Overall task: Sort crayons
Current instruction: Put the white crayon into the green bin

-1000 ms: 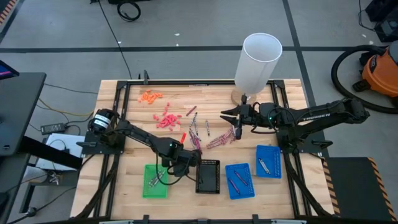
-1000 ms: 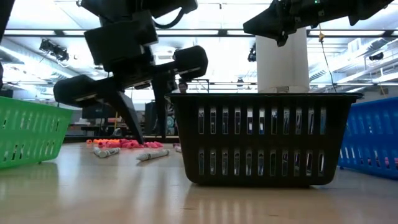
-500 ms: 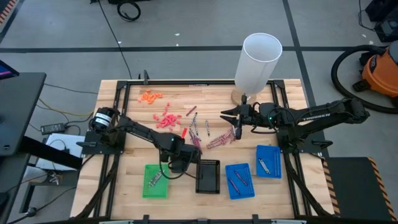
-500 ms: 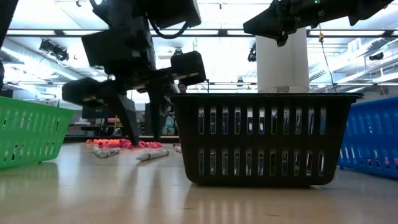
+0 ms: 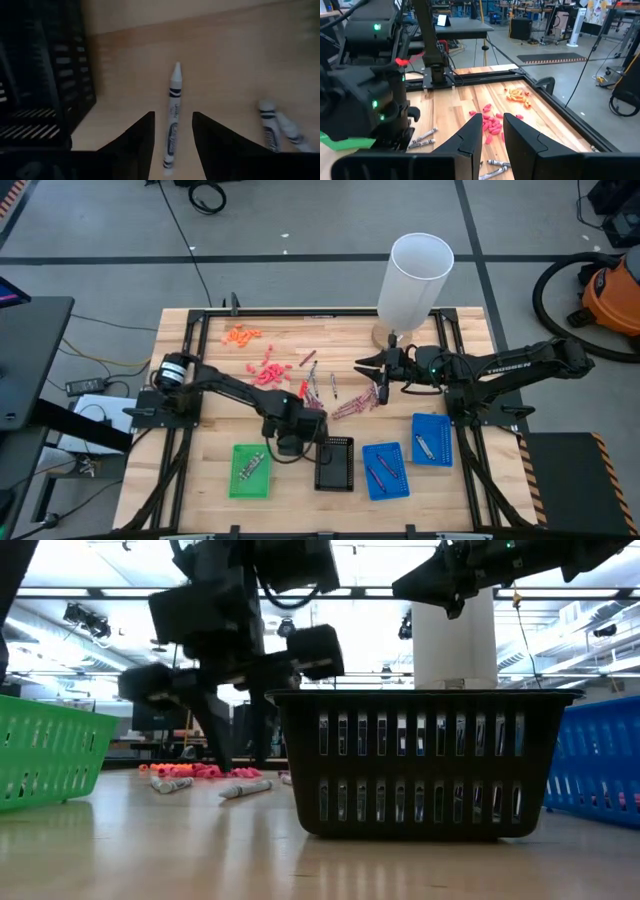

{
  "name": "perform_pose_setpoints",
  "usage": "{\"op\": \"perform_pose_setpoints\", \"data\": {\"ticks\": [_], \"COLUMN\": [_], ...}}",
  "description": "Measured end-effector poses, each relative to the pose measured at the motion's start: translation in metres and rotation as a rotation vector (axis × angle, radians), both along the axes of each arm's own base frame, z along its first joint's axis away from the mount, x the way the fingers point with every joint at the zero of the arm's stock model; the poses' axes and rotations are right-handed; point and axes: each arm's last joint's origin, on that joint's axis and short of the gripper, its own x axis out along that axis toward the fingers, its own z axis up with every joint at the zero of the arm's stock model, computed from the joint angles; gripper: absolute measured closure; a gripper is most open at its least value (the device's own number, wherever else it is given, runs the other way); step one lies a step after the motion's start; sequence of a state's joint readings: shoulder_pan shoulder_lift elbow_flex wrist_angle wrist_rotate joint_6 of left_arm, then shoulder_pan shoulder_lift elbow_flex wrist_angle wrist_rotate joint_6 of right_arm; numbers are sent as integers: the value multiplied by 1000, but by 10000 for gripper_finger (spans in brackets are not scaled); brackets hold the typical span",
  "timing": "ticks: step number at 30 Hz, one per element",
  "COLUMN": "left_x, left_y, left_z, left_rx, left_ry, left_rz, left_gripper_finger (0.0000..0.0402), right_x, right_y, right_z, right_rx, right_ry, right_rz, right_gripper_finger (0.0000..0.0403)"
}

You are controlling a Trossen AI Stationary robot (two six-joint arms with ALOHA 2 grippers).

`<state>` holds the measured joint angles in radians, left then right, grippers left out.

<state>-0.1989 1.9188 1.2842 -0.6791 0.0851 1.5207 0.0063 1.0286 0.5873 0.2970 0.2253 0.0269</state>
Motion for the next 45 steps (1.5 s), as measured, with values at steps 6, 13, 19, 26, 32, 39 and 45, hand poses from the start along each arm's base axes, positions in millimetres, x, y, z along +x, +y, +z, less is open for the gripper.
{"op": "perform_pose_setpoints", "data": {"ticks": [6, 13, 19, 26, 32, 39, 45], "left_x": [3, 4, 5, 4, 6, 17, 20], "left_y": [4, 13, 12, 12, 11, 3, -4], "left_z": [-8, -9, -12, -19, -13, 13, 29], "left_rx": [-7, -31, -38, -37, -25, 22, 24], "left_ry": [10, 31, 45, 87, 89, 84, 88], "left_rz": [-10, 15, 11, 9, 18, 68, 135], "left_gripper_finger": [260, 290, 357, 395, 397, 398, 397], "right_x": [0, 0, 0, 0, 0, 0, 0], "right_y": [0, 0, 0, 0, 0, 0, 2], "right_z": [-1, -1, -1, -2, -2, -2, -2], "right_rx": [0, -3, -3, -3, -3, -1, 0], "right_ry": [6, 13, 14, 16, 17, 16, 16], "right_rz": [0, 0, 0, 0, 0, 1, 10], "right_gripper_finger": [316, 316, 316, 316, 316, 316, 316]}}
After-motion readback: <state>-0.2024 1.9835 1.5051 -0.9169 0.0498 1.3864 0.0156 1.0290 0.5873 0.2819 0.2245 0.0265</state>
